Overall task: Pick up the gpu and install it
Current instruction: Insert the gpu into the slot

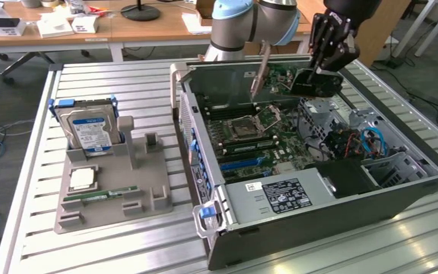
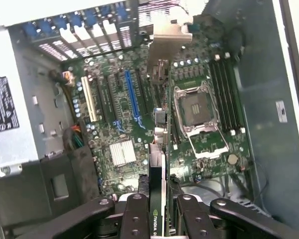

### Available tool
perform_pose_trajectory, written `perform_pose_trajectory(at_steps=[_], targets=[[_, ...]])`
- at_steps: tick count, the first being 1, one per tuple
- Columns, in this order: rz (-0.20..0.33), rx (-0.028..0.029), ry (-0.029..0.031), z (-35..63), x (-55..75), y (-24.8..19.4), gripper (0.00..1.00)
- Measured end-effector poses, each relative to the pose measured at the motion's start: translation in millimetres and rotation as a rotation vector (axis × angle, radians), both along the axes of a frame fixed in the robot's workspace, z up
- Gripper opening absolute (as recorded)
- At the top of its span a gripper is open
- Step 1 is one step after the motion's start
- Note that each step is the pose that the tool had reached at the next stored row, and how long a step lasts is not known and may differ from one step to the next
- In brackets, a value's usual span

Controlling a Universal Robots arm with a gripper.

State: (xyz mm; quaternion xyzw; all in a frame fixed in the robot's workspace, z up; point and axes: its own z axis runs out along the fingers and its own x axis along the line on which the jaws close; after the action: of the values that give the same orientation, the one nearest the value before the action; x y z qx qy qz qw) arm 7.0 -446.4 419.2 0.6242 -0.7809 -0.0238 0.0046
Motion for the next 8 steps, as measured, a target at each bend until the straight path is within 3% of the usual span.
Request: perform_pose_trajectory(at_steps=[8], targets=[[0.136,-0.0002,0.0001,-0.3,0.0,0.0,0.26]])
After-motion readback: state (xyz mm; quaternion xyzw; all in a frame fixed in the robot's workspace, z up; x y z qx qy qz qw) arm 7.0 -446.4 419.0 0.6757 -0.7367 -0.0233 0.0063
